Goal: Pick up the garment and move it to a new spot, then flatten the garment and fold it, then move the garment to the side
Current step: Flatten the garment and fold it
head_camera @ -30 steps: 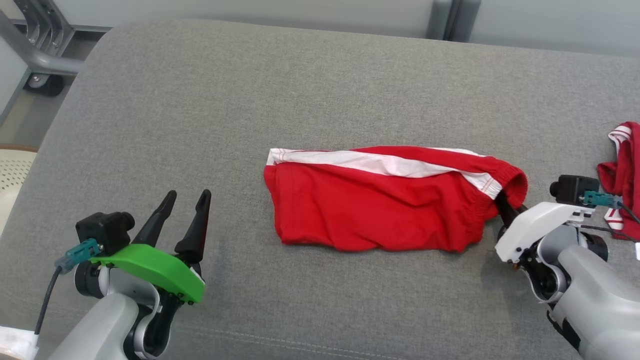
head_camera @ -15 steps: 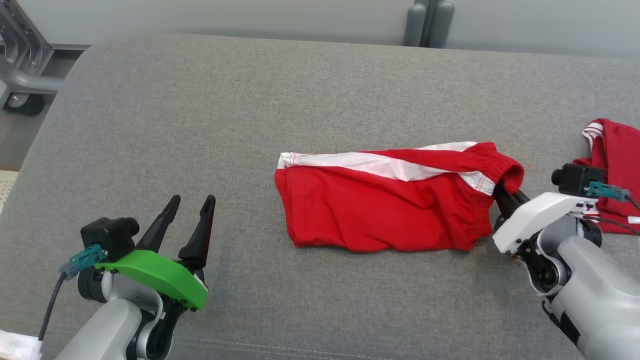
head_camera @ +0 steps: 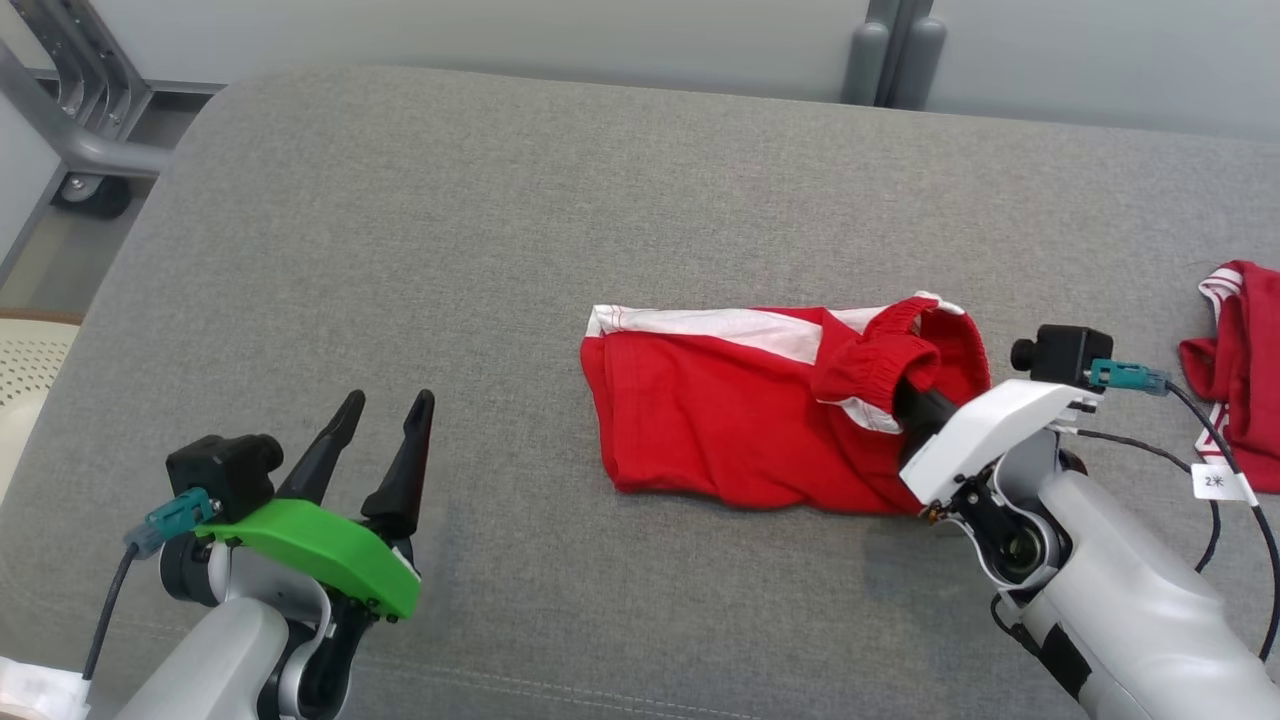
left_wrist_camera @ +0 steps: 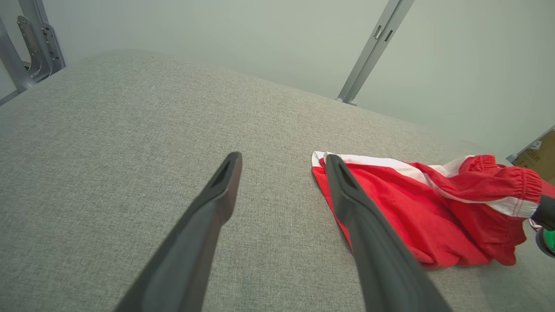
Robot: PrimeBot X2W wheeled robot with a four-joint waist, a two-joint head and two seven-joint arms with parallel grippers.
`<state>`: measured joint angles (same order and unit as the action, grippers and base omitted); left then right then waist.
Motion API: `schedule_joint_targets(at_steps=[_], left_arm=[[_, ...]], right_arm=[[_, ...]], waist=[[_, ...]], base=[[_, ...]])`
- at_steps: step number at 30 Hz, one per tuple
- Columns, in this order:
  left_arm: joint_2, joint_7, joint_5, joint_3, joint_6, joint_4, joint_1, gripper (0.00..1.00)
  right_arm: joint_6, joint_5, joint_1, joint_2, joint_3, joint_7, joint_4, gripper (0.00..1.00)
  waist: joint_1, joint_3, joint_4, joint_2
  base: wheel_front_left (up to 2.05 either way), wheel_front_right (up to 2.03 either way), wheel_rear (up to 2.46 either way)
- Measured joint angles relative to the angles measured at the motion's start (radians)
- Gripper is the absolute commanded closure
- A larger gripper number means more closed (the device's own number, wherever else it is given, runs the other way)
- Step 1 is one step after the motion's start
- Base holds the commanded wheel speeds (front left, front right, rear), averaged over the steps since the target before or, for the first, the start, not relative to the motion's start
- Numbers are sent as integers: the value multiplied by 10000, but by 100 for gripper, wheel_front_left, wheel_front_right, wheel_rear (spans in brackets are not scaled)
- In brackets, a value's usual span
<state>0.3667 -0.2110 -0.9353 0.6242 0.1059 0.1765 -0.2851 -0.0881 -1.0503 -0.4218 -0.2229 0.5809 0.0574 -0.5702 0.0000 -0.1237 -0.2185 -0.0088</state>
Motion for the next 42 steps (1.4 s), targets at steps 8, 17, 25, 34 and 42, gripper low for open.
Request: schedule_joint_targets(at_steps=[8,17,25,34,42], left_arm=[[-81,4,0,17,8,-12,2,0],[-290,4,0,54,10,17,7,0],[-314,4,-2,42,12,31,12,0],[-372,4,-2,63,12,71,12,0],[-360,-12,-2,-56,12,115,20,0]], right_arm=[[360,-44,-548,414,52,-518,240,100],[1131,-44,-913,683,50,-913,-59,100],[1517,44,-1478,1014,173,-1124,-399,100],[1620,211,-1651,1231,481,-1333,-1066,100],[1693,420,-1908,1340,917,-1388,-1398,0]], waist=[[0,-15,-479,0],[0,-73,-1136,0],[0,-153,-1597,0],[0,-268,-2107,0],[0,-239,-2290,0]], base=[[0,0,0],[0,0,0],[0,0,0],[0,0,0],[0,0,0]])
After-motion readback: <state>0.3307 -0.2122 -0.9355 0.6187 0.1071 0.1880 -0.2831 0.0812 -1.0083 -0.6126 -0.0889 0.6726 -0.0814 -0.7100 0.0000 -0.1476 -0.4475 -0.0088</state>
